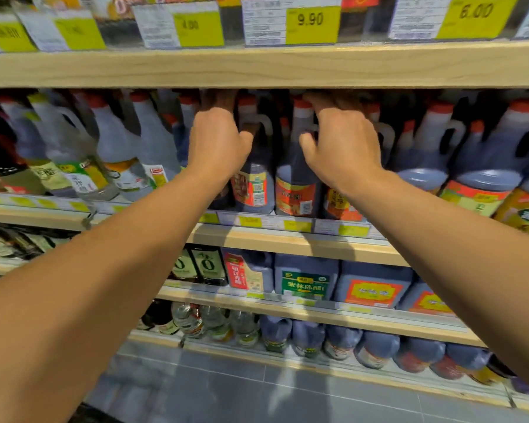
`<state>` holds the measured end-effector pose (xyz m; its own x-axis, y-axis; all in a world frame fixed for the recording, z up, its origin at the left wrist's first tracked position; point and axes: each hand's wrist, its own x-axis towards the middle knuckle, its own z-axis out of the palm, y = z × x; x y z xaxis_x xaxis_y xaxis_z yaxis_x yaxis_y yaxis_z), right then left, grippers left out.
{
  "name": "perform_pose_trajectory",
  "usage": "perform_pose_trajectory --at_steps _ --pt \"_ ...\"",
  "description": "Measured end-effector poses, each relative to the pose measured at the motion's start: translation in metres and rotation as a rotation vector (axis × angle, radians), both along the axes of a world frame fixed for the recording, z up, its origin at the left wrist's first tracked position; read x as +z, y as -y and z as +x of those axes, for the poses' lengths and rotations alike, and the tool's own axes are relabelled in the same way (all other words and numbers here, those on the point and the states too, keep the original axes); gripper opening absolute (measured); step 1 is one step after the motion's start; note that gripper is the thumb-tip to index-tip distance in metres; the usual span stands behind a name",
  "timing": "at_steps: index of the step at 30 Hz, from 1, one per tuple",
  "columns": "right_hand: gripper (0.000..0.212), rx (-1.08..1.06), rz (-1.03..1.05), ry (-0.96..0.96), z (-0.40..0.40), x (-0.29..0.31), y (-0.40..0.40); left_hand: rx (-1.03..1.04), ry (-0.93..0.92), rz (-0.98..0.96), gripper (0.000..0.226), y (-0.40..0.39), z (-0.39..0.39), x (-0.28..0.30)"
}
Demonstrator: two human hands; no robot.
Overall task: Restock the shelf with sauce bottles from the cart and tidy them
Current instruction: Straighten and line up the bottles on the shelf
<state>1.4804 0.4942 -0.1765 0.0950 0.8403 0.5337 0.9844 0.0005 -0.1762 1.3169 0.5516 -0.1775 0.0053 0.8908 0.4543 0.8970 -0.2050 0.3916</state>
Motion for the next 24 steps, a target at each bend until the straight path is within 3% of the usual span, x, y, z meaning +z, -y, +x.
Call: perform_pose_trajectory --at_steps 6,8,11,15,20,24 --pt "0.041 -0.06 -0.064 -0.162 -0.009 -0.012 -0.034 -0.137 0.131 -0.056 0.047 -0.027 0.001 -0.008" --pt "0.052 -0.038 -0.068 -0.277 -0.008 -0.017 -0.04 -0.197 0.161 0.016 0.052 -0.034 0.002 -0.01" --pt "0.054 0.031 -0.028 -0.412 -0.003 -0.014 -0.048 -0.185 0.15 -0.024 0.051 -0.042 0.004 -0.013" --pt "0.054 0.152 -0.077 -0.506 0.006 -0.008 -0.05 -0.336 0.32 -0.03 0.063 -0.045 0.0 -0.013" --pt "0.054 0.19 -0.06 -0.639 0.005 -0.011 -0.049 -0.335 0.176 -0.033 0.051 -0.047 -0.004 -0.011" --pt "0.041 0.124 0.022 -0.59 -0.001 -0.011 -0.047 -0.354 0.196 -0.035 0.05 -0.045 -0.009 -0.01"
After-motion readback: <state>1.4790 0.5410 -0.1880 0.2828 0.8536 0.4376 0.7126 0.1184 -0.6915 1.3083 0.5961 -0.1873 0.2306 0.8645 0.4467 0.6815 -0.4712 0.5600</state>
